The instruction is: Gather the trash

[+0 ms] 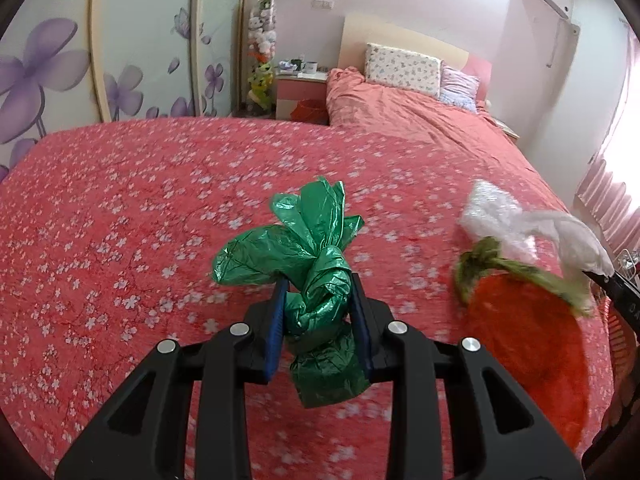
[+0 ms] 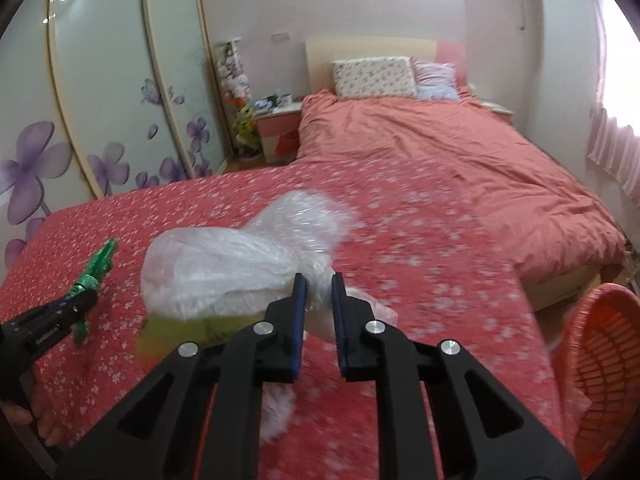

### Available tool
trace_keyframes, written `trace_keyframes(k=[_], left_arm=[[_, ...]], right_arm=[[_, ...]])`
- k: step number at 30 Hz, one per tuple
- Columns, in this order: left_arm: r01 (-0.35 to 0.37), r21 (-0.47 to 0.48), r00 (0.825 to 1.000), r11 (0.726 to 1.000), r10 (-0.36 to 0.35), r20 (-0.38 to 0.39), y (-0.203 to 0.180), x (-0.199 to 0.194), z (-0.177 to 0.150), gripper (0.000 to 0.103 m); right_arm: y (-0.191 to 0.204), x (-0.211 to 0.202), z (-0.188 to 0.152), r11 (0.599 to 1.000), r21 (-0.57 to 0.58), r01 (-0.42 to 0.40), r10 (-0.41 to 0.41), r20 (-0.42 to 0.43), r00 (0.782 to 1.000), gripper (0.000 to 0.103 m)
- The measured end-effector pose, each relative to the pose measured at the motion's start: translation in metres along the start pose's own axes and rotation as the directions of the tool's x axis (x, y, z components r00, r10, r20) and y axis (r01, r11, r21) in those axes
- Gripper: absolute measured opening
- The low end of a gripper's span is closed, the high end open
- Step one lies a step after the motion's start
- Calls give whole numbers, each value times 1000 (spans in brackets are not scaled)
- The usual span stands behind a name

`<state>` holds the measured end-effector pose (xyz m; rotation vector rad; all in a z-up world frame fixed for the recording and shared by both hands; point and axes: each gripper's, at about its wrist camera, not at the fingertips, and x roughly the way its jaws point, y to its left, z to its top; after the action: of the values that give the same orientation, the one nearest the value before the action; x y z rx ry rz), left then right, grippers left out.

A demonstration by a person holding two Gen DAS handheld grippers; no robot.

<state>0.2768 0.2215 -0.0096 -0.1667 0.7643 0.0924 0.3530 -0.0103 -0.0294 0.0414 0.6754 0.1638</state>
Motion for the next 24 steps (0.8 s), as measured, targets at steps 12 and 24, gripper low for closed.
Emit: trace_keyframes(k=[12,24], left_arm=[[59,86,997,995,-63,49,-63,-34,0,30],[90,117,994,989,-97,49,-83,-36,-6,30]], right_arm=[[-58,-56,-19,994,48,95,-98,71,993,2],[-70,-26,-50,995,63,73,-69,-61,996,47]])
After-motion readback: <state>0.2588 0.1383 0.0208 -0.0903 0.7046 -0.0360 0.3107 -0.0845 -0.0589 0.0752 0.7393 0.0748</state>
